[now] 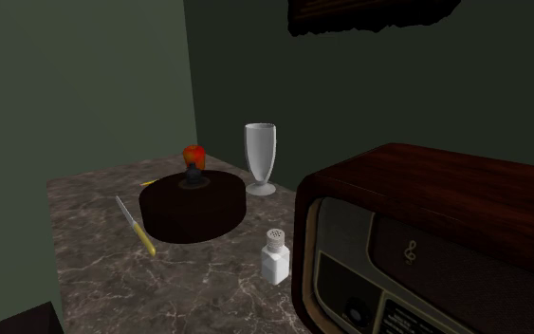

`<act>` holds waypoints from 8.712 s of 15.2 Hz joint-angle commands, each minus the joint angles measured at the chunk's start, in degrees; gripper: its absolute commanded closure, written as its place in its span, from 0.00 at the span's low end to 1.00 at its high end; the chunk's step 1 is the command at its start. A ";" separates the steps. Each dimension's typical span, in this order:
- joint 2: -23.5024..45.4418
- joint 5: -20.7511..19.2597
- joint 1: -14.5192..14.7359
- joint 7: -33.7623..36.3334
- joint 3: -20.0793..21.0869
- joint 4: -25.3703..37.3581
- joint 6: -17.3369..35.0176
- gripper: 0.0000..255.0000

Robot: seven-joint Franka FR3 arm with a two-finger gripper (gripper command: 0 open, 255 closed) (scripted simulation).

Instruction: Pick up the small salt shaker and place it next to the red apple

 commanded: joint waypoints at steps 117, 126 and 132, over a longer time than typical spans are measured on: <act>64.82 -3.43 15.01 23.41 5.48 53.06 7.47 1.00; 77.52 -5.55 23.24 33.58 8.24 72.28 1.01 1.00; 84.14 -6.44 26.70 36.83 8.67 80.70 -0.77 1.00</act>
